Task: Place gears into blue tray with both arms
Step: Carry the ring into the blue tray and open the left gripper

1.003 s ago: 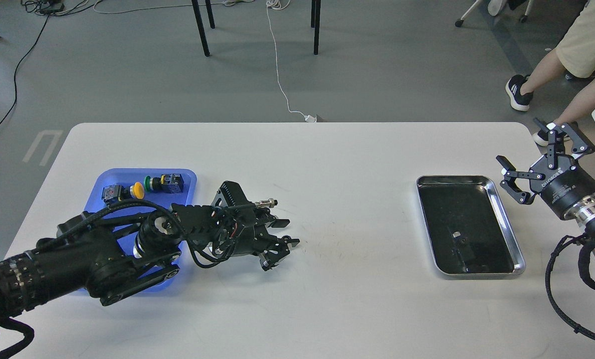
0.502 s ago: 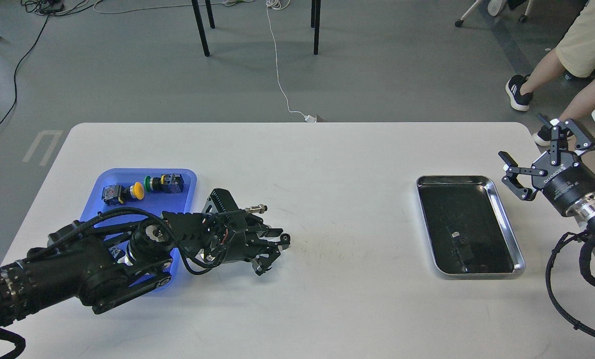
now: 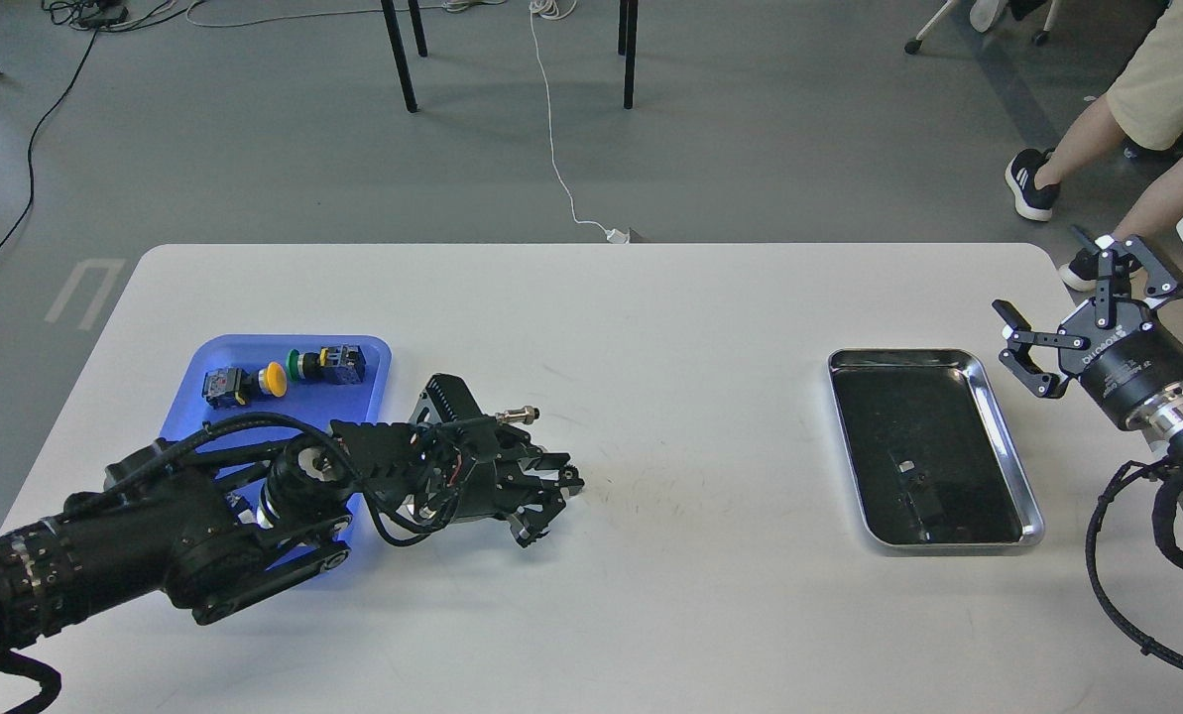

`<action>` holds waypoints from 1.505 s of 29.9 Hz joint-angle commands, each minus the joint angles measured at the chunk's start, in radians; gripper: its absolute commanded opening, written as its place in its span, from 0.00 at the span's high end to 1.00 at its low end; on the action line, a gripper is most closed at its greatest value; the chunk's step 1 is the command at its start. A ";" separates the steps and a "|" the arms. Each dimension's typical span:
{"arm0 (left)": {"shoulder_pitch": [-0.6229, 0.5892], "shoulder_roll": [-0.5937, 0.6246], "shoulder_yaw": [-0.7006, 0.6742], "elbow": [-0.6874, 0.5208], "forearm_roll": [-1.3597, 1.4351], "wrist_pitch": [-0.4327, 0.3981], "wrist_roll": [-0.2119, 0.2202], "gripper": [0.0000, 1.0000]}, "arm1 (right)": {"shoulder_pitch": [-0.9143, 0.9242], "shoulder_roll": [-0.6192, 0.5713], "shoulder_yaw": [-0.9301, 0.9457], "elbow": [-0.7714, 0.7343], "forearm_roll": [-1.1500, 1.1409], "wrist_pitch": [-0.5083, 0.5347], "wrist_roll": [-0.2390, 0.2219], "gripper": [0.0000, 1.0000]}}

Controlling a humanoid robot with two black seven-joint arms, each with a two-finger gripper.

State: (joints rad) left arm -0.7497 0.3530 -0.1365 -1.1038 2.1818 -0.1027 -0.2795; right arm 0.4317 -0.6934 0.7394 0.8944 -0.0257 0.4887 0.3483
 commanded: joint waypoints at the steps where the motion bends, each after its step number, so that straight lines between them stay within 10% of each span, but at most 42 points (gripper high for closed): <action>1: 0.000 0.000 0.000 0.001 0.000 0.000 -0.004 0.72 | 0.004 0.000 0.000 0.000 0.000 0.000 0.000 0.01; 13: -0.005 0.047 -0.047 -0.034 0.000 0.003 -0.013 0.88 | 0.010 -0.001 0.014 -0.002 0.000 0.000 0.000 0.01; 23: 0.001 0.498 -0.153 -0.320 -0.195 0.012 -0.017 0.87 | 0.010 -0.002 0.038 -0.002 0.000 0.000 0.000 0.01; 29: 0.102 0.646 -0.103 -0.211 -0.194 0.089 -0.063 0.87 | 0.010 0.000 0.038 -0.003 0.000 0.000 0.000 0.01; 45: 0.167 0.509 -0.098 0.131 -0.208 0.136 -0.063 0.77 | 0.019 -0.011 0.038 0.000 -0.002 0.000 0.000 0.01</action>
State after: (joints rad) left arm -0.5819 0.8887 -0.2354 -1.0026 1.9761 0.0340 -0.3418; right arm 0.4506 -0.7019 0.7779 0.8945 -0.0265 0.4887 0.3482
